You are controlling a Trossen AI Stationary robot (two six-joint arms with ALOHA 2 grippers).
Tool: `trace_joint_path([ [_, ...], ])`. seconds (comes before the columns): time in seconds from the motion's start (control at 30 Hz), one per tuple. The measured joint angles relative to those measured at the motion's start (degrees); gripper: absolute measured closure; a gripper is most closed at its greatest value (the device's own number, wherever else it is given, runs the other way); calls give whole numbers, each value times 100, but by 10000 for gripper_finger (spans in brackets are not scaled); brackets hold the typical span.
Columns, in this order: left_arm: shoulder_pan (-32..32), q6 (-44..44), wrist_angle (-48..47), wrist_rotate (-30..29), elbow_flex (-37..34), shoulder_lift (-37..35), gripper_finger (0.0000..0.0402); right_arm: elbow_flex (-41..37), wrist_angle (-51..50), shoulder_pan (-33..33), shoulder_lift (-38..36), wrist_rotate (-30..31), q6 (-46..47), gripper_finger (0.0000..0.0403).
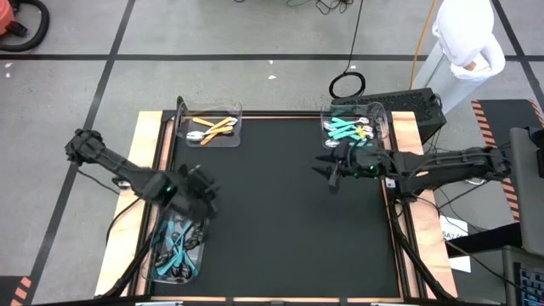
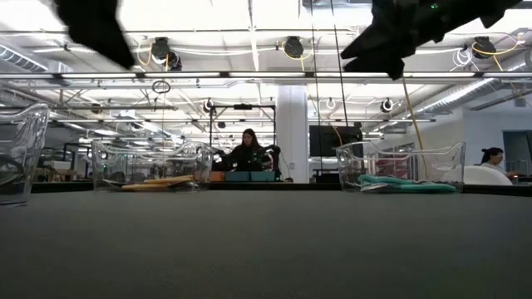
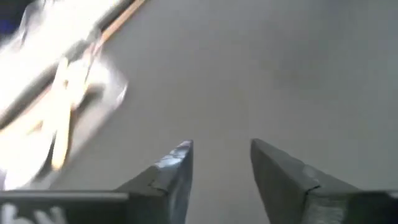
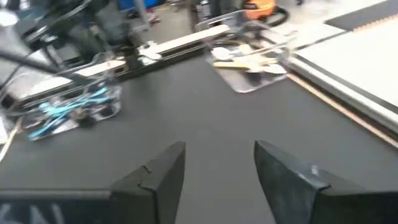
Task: Sort silverware by color (type)
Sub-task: Return to Home Position
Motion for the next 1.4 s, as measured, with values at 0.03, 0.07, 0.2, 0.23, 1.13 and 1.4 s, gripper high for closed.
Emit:
trace_joint_path([
  [0.03, 245, 622, 513, 0, -73, -39, 247, 0, 179, 115, 140, -9, -4, 230],
  [0.07, 476, 1277, 1123, 43, -176, -65, 260, 0, 418, 229, 292, -9, -8, 242],
  [0.2, 1346, 3558, 4078, 961, -761, -76, 311, 0, 1762, 629, 943, -10, -220, 309],
  [0.23, 1534, 3971, 4870, 1304, -931, -65, 323, 1, 2147, 711, 1098, -15, -320, 329],
  [1.13, 3253, 5034, 10456, 3080, -5003, -2259, 399, -2097, 1356, 359, -2168, -165, -340, 402],
  [1.4, 3607, 5012, 9280, 3195, -5200, -3660, 399, -2118, 447, 330, -3802, -158, -500, 402],
])
